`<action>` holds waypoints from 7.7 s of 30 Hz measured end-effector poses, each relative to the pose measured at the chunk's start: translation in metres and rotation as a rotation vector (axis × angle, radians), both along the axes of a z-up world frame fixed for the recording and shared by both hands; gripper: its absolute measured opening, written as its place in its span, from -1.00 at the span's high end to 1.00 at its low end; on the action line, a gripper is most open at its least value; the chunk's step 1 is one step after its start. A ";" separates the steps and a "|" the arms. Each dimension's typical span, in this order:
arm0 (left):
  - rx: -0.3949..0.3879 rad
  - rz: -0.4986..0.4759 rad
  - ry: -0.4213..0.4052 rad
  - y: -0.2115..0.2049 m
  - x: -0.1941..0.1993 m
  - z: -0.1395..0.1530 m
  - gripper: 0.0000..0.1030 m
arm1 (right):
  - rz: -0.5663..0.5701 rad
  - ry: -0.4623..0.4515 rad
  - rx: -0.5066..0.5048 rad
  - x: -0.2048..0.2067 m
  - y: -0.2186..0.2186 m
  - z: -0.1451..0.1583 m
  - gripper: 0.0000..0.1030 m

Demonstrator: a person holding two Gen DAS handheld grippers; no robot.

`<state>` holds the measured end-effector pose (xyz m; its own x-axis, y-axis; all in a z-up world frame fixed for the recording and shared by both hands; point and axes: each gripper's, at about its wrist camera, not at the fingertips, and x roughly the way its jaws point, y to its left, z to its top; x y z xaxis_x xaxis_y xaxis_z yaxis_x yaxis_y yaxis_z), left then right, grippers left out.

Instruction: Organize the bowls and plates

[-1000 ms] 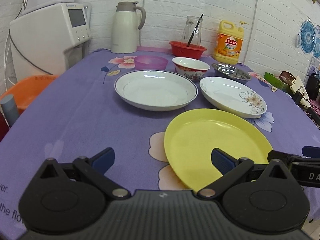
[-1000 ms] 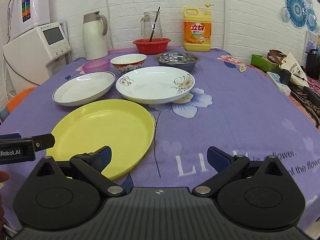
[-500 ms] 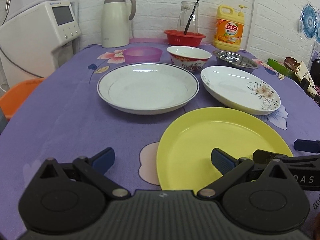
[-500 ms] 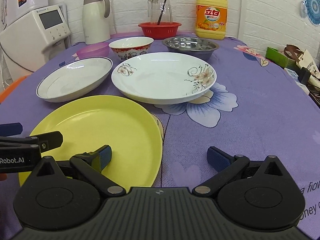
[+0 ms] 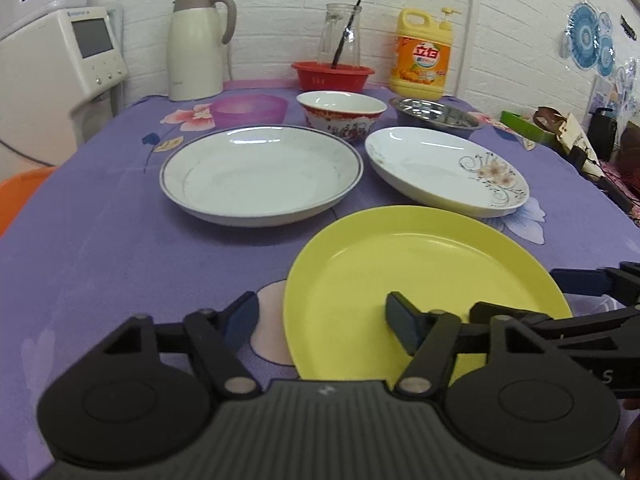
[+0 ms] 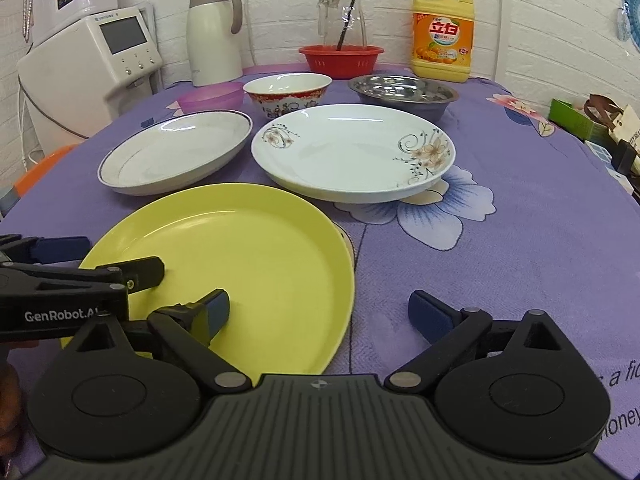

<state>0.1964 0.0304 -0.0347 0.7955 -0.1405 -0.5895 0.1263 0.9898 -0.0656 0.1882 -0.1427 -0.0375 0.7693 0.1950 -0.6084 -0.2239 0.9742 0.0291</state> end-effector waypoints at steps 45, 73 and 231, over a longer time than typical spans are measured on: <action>-0.023 0.268 -0.066 0.092 -0.028 0.032 -0.99 | 0.095 0.008 0.193 -0.008 0.041 0.020 -1.00; -0.038 0.370 -0.044 0.121 0.055 0.039 -0.99 | 0.274 0.019 0.268 0.176 0.079 0.024 -1.00; -0.006 -0.176 0.217 -0.078 0.199 0.022 -0.15 | -0.028 -0.003 0.043 0.140 -0.048 0.002 -1.00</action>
